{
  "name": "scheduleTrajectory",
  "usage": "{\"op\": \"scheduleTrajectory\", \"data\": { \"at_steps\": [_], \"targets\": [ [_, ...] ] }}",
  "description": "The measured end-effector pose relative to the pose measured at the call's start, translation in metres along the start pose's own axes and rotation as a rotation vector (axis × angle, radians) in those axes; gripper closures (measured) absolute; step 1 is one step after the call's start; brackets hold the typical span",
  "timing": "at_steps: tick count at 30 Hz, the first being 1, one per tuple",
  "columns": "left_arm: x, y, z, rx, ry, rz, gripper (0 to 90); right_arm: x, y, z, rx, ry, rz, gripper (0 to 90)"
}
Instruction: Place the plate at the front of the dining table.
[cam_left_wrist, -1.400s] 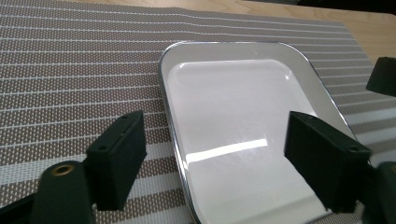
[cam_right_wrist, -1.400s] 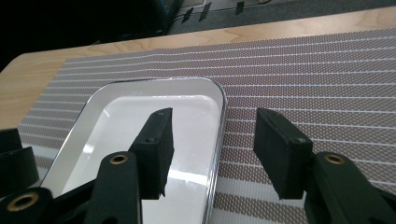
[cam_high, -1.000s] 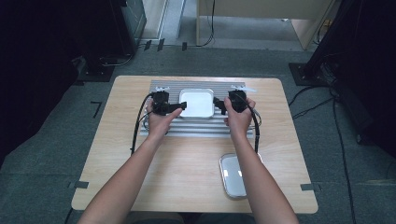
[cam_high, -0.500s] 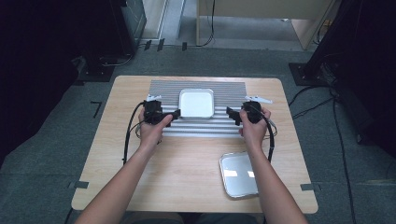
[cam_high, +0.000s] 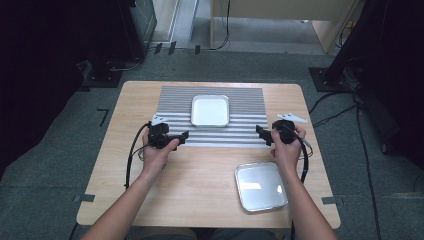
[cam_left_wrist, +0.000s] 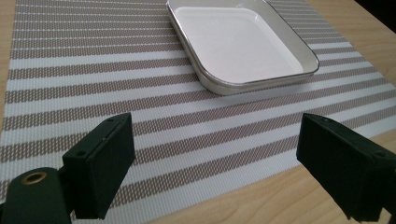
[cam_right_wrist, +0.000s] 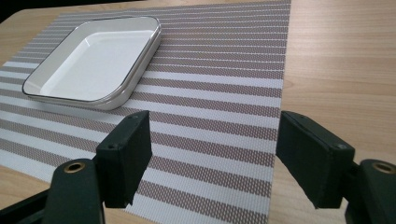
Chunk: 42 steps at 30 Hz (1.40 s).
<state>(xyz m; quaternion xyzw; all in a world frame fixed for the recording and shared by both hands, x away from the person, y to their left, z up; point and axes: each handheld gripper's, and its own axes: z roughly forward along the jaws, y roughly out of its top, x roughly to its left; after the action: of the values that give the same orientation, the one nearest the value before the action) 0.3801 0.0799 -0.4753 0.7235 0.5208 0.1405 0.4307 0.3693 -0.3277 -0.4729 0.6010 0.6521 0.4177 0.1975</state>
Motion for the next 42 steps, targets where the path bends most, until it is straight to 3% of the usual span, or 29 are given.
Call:
{"op": "scheduleTrajectory", "data": {
  "at_steps": [21, 32, 42],
  "targets": [
    [0.016, -0.037, -0.046, -0.023, 0.006, 0.018, 11.6, -0.011, -0.031, -0.040, -0.016, -0.015, -0.030, 25.9],
    [0.018, -0.055, -0.067, -0.025, 0.018, 0.046, 11.6, -0.027, -0.054, -0.065, -0.023, -0.032, 0.003, 25.6],
    [0.028, -0.073, -0.077, -0.015, 0.035, 0.023, 11.6, -0.039, -0.074, -0.077, -0.017, -0.045, 0.028, 25.3]
  ]
}}
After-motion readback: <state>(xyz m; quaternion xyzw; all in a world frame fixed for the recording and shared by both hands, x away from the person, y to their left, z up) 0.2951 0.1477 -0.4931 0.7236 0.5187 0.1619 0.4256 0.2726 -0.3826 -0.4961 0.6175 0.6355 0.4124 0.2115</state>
